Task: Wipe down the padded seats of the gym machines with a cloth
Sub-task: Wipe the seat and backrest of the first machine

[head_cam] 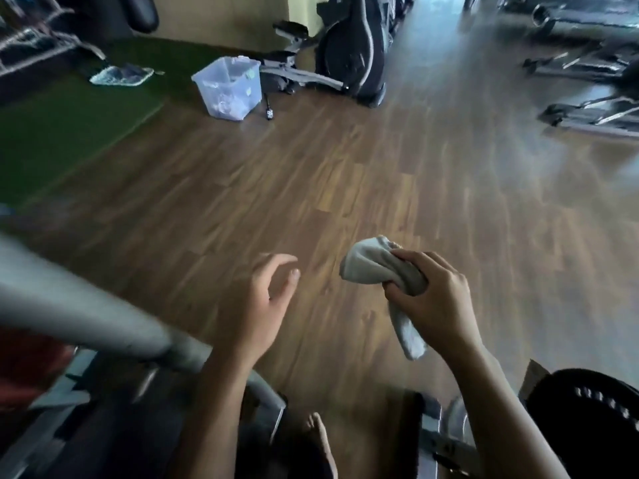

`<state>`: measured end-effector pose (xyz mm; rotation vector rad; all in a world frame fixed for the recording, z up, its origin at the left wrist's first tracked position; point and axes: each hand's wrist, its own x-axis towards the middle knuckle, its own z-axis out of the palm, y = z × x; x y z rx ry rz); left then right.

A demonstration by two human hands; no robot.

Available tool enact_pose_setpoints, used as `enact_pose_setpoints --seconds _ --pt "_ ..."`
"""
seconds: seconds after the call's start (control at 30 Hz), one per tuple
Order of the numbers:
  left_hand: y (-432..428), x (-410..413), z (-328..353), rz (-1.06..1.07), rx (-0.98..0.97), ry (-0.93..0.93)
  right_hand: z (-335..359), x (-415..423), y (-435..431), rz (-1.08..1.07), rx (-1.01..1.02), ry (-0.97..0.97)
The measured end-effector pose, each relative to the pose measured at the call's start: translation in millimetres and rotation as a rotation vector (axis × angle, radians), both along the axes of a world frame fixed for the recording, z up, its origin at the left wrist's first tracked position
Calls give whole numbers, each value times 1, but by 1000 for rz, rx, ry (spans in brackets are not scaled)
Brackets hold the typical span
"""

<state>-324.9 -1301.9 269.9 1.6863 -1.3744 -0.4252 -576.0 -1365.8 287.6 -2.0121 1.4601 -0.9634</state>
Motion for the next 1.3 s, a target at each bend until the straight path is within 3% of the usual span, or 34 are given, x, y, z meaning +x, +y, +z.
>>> enact_pose_setpoints --seconds 0.17,0.5,0.83,1.07,1.3 --pt "-76 30 -18 233 1 117 -4 48 -99 156 10 47" --pt "-149 124 -16 520 269 -119 -13 183 -272 485 25 38" --pt "-198 233 -15 1002 398 -73 -31 384 -401 1000 55 63" --pt "-234 279 -5 1316 426 -3 -17 517 -458 1376 16 140" --pt "-227 343 -17 1566 546 -33 -31 660 -446 1604 -45 160"
